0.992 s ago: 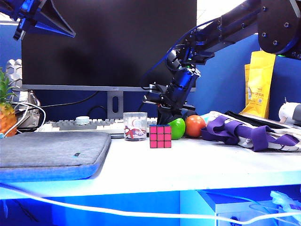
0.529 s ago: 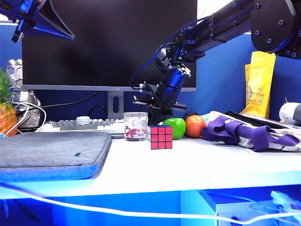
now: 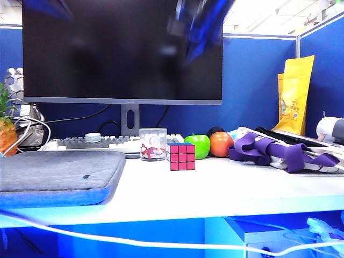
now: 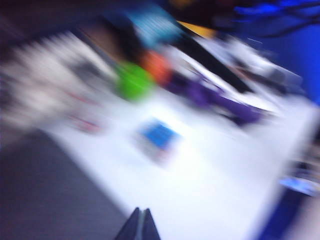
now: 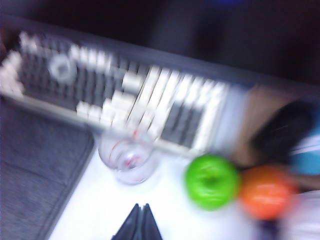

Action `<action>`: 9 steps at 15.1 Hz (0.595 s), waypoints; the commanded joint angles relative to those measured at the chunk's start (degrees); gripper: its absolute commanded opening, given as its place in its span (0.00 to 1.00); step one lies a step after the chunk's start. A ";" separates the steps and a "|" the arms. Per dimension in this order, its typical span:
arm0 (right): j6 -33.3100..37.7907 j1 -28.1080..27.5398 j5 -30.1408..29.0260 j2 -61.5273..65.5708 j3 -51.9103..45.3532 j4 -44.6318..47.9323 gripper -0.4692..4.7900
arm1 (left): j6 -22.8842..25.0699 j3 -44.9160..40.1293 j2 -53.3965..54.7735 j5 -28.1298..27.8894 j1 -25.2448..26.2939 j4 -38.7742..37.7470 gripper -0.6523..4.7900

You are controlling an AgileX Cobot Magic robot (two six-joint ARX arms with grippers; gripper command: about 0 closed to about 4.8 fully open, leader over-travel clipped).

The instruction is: Rotate the Rubik's Cube so that its red face is facing towards you.

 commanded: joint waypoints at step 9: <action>-8.22 1.46 12.74 -41.88 0.15 -14.25 0.07 | 0.07 -13.16 -33.42 -17.66 0.09 -0.50 0.11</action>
